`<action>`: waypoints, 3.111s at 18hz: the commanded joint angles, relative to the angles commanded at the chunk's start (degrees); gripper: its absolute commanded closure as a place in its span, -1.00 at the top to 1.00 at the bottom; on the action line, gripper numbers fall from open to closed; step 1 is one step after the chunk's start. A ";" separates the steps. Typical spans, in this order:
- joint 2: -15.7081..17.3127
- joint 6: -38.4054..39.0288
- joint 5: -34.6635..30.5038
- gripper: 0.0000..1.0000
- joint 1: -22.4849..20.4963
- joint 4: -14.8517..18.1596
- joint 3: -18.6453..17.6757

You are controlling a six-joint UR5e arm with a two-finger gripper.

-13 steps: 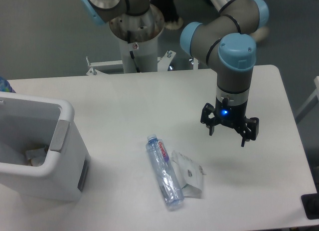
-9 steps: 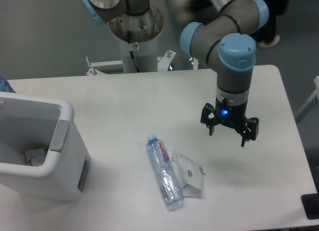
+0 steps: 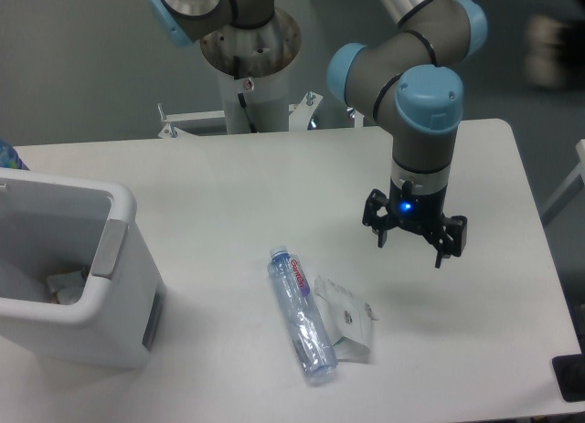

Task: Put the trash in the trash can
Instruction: 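Lower the open gripper toward the crumpled white paper beside the bottle, then close the gripper on the crumpled white paper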

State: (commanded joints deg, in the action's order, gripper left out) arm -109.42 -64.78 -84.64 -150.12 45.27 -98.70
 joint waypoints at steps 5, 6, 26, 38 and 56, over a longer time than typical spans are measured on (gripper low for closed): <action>-4.03 -0.18 0.09 1.00 2.54 -0.27 2.45; -4.91 0.00 0.09 1.00 3.33 -0.27 3.15; -9.40 21.18 0.09 1.00 9.41 -0.19 4.92; -13.09 23.73 0.09 0.98 10.72 -0.19 8.16; -10.46 23.82 0.79 -1.00 8.18 -0.10 10.37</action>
State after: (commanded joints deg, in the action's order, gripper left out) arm -119.89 -40.96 -83.85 -141.94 45.18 -88.33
